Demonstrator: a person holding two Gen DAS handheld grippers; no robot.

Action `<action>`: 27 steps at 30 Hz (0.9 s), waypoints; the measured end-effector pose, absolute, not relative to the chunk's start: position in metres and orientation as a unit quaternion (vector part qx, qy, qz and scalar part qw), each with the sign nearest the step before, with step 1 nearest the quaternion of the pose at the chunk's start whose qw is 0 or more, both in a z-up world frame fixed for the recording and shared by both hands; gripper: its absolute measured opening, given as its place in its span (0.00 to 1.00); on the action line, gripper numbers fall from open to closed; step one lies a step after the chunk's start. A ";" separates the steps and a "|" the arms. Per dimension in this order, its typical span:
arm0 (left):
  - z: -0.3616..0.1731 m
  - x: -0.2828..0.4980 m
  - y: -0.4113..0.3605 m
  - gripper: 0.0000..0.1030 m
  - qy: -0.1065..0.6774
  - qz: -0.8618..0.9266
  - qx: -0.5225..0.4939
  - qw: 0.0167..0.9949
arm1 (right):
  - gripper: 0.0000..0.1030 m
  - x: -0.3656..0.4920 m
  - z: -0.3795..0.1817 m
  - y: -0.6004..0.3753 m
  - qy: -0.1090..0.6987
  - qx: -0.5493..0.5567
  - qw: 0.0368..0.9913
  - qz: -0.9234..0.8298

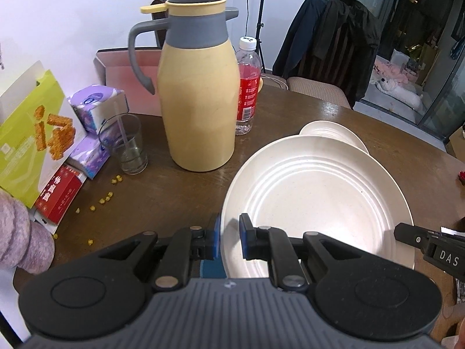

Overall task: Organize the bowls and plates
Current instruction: 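Carry both held cream plates back toward the placed plates beside the blue bowl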

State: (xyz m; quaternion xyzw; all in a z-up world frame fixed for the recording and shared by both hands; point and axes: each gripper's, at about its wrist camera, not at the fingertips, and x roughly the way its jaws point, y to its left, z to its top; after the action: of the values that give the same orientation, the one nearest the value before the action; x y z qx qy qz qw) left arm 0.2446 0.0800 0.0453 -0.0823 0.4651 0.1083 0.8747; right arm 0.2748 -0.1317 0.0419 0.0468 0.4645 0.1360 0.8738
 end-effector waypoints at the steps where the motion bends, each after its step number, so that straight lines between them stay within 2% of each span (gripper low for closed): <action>1: 0.045 0.241 0.081 0.14 0.465 0.109 -0.082 0.875 | 0.06 0.272 0.042 -0.131 0.464 0.046 0.874 0.136; 27: 0.039 0.160 0.112 0.14 0.470 0.113 -0.096 0.870 | 0.06 0.201 0.040 -0.095 0.459 0.022 0.875 0.152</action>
State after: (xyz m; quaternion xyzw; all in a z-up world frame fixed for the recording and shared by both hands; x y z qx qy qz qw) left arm 0.1596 0.1117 0.0388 -0.0964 0.4699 0.1130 0.8701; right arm 0.2007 -0.0951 0.0403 0.0218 0.4591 0.1516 0.8751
